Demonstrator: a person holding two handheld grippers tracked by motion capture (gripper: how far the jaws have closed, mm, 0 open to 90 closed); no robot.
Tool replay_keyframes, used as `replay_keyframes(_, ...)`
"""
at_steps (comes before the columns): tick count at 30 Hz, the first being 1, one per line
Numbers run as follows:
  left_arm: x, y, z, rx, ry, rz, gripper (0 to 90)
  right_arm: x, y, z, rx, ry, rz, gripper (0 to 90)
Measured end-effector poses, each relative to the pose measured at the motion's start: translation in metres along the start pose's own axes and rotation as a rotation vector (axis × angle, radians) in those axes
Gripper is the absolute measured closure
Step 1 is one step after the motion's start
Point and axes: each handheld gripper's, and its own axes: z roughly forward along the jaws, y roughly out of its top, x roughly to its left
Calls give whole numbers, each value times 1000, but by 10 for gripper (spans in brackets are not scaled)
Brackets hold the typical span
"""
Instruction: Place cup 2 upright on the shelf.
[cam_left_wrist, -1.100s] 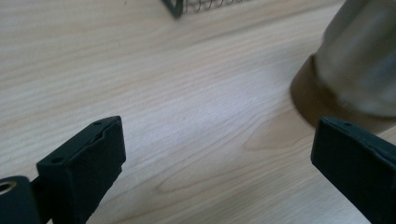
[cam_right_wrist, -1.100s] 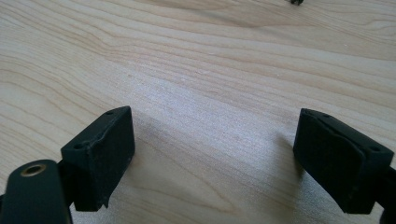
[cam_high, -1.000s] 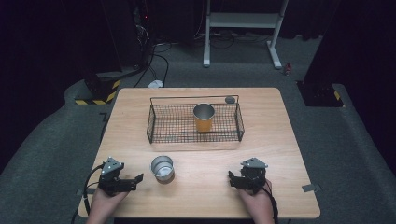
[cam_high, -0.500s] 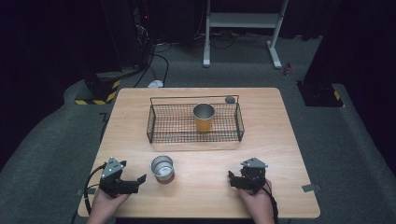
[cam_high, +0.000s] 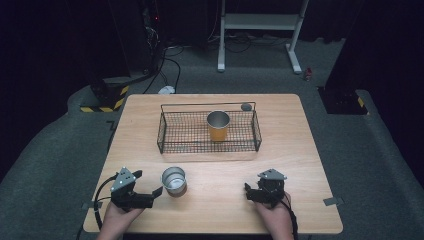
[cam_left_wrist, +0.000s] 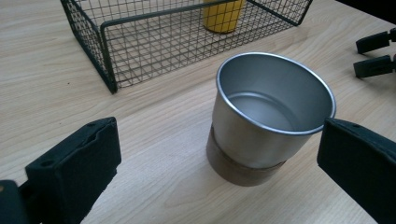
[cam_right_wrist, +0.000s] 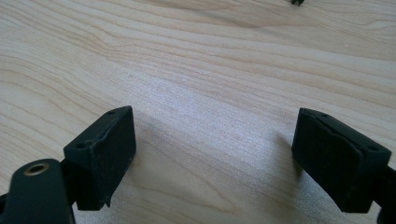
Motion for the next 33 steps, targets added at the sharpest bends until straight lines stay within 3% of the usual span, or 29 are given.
replay_keyframes(12,-17,5,8,-14,-53,29,2,0,0,0,-1,0,-2,137)
replay_keyframes(18,-19,7,12,-23,-64,18,3,0,0,0,0,1,-2,137)
replay_keyframes(23,-18,19,18,1,-49,55,5,-1,0,0,0,5,-5,136)
replay_keyframes(28,-21,22,25,-21,-67,43,5,-1,0,0,0,5,-2,136)
replay_keyframes(33,-26,21,34,-14,-69,61,1,-1,0,0,-1,4,-4,136)
